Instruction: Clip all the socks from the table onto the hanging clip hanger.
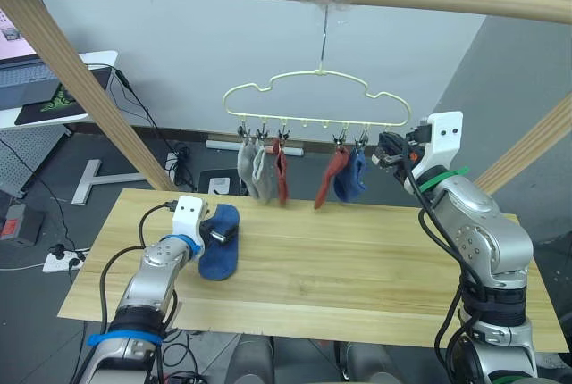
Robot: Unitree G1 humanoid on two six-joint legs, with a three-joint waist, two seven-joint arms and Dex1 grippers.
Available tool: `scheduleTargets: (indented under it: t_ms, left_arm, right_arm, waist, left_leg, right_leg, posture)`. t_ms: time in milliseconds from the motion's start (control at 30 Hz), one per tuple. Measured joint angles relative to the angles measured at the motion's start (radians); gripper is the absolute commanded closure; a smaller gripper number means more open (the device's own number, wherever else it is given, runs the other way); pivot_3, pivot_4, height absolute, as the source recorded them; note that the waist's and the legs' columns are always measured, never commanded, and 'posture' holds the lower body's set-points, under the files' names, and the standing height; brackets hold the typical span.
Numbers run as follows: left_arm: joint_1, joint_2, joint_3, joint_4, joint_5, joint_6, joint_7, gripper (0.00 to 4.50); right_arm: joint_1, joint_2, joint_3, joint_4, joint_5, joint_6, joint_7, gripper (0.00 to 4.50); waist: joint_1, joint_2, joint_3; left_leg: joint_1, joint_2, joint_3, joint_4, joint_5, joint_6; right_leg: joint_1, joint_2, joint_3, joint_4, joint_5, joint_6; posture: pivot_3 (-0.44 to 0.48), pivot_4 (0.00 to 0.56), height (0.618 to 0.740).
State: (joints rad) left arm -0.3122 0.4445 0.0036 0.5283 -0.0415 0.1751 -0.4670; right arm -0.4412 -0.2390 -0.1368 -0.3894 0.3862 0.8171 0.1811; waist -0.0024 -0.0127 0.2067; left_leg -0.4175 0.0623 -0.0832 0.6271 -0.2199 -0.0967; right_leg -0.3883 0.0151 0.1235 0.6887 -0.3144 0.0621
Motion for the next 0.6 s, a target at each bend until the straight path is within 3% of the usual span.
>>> scheduleTargets:
  t_ms: [33, 133, 367, 567, 600]
  left_arm:
    - [-0.009, -0.006, 0.002, 0.021, -0.003, -0.004, -0.004, 0.02]
    - [-0.028, -0.008, 0.010, 0.060, -0.018, 0.007, -0.030, 0.63]
    - [-0.001, -0.014, 0.041, 0.021, -0.071, 0.085, -0.106, 2.64]
    - [0.069, -0.086, 0.012, -0.146, -0.134, 0.185, -0.184, 4.39]
    - [0.080, -0.104, -0.007, -0.180, -0.142, 0.202, -0.199, 4.48]
  right_arm:
    - [0.000, 0.000, 0.000, -0.002, 0.000, 0.004, -0.004, 4.50]
    - [0.000, -0.002, 0.000, -0.009, 0.001, 0.018, -0.006, 4.50]
    - [-0.001, -0.015, -0.013, -0.021, 0.011, 0.041, -0.007, 4.50]
    - [-0.032, -0.023, -0.059, -0.019, 0.052, 0.091, -0.010, 4.50]
    - [-0.044, -0.022, -0.071, -0.017, 0.066, 0.108, -0.014, 4.50]
  waist:
    - [0.000, 0.000, 0.000]
    - [0.000, 0.000, -0.001]
    - [-0.003, 0.006, -0.007]
    - [-0.002, 0.007, -0.007]
    - [-0.002, 0.007, -0.007]
  left_leg:
    - [0.000, 0.000, 0.000, 0.000, 0.000, 0.000]
    - [0.001, 0.000, 0.000, 0.000, 0.000, 0.000]
    - [0.002, 0.000, 0.000, 0.000, 0.000, 0.000]
    - [0.001, 0.000, 0.000, 0.001, 0.000, 0.000]
    - [0.001, 0.000, 0.000, 0.001, 0.000, 0.000]
  right_leg:
    - [0.000, 0.000, 0.000, 0.000, 0.000, 0.000]
    - [0.000, 0.000, 0.000, 0.002, 0.000, 0.000]
    - [0.001, 0.000, 0.000, 0.003, 0.000, 0.000]
    - [0.000, 0.000, 0.001, 0.003, 0.000, 0.000]
    - [0.000, 0.000, 0.001, 0.003, 0.000, 0.000]
  posture:
    - [0.079, 0.167, 0.740]
    - [0.079, 0.167, 0.740]
    - [0.068, 0.165, 0.740]
    - [0.066, 0.167, 0.740]
    - [0.061, 0.168, 0.740]
